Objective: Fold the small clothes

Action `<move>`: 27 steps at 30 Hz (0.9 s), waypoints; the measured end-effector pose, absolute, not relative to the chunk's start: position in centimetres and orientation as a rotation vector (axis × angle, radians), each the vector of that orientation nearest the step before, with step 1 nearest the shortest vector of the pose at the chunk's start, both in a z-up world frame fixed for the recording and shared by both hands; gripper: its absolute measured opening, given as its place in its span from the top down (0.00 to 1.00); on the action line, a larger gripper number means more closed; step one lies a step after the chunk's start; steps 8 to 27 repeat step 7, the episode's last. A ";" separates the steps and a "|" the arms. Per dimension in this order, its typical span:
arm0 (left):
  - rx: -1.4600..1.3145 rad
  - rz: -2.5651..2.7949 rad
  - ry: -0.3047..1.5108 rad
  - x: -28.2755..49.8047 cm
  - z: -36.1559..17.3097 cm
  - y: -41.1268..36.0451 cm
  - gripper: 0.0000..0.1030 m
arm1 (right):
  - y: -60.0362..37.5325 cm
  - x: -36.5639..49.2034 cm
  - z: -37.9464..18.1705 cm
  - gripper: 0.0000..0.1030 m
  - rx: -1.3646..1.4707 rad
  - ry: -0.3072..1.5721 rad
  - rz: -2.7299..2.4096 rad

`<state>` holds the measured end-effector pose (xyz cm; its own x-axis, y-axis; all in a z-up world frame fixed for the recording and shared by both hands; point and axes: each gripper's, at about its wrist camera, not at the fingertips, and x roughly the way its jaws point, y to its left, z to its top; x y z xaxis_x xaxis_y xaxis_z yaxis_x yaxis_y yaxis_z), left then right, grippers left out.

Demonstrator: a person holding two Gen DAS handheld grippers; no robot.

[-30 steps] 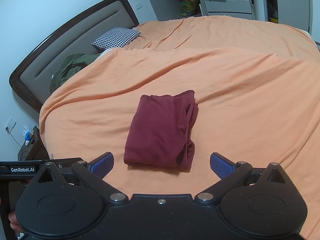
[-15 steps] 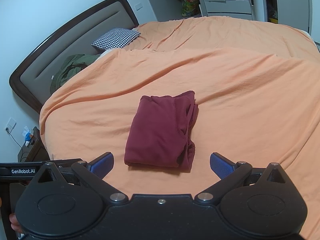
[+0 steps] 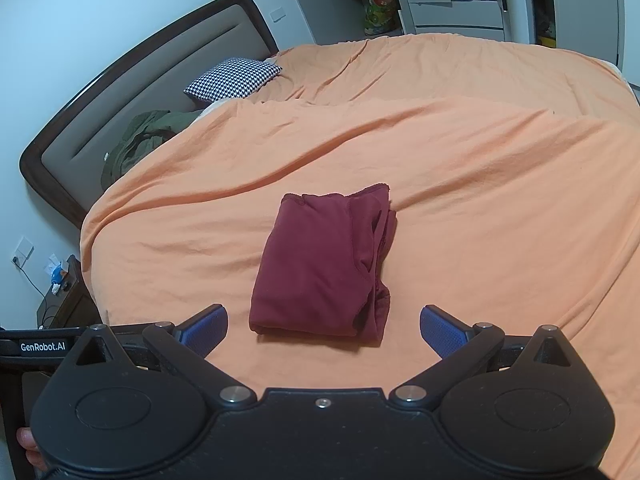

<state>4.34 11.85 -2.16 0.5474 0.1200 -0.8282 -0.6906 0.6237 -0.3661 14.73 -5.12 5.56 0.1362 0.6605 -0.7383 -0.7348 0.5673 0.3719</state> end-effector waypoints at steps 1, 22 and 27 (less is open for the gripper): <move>-0.753 0.542 0.861 4.3 -2.1 11.8 0.00 | -5.1 14.7 5.6 0.01 -0.086 1.017 1.013; -0.661 0.563 0.820 4.6 -1.1 11.2 0.00 | -5.2 14.8 5.6 0.01 -0.084 1.022 1.012; -0.661 0.563 0.820 4.6 -1.1 11.2 0.00 | -5.2 14.8 5.6 0.01 -0.084 1.022 1.012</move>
